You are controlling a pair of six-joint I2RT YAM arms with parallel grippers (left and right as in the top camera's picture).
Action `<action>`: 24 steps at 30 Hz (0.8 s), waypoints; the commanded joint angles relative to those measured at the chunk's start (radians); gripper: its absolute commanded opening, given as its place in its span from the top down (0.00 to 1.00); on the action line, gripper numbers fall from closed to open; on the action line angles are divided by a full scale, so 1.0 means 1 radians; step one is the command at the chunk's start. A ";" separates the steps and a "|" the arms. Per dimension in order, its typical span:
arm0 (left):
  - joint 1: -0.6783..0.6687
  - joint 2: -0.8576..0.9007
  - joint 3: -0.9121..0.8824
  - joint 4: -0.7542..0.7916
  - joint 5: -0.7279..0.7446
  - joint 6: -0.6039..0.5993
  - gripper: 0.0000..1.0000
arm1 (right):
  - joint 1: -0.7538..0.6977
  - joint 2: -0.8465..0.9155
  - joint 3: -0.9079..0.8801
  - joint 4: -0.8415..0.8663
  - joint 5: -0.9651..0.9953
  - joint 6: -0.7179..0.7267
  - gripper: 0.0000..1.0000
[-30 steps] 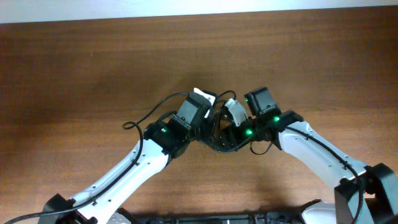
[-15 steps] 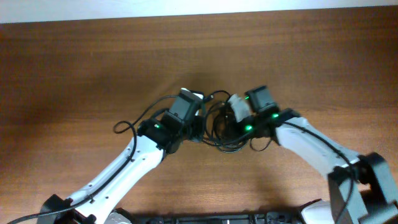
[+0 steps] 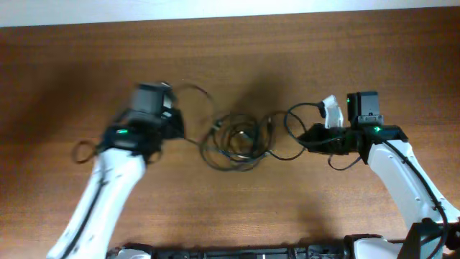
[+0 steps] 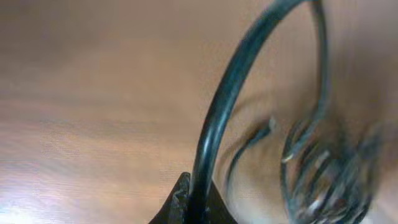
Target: Untangle cables
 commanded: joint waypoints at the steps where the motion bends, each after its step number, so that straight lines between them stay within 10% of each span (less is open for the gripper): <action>1: 0.137 -0.167 0.116 0.014 -0.029 -0.010 1.00 | -0.029 -0.007 0.008 -0.045 0.363 0.119 0.96; 9: 0.222 -0.306 0.126 0.009 -0.061 -0.006 1.00 | -0.245 -0.007 0.008 -0.049 0.446 0.164 0.96; 16: 0.224 -0.307 0.126 0.010 -0.383 -0.076 1.00 | -0.596 -0.007 0.008 -0.129 0.424 0.169 0.96; 24: 0.342 -0.307 0.126 0.090 -0.422 -0.081 1.00 | -0.661 -0.007 0.008 -0.120 0.335 0.171 0.96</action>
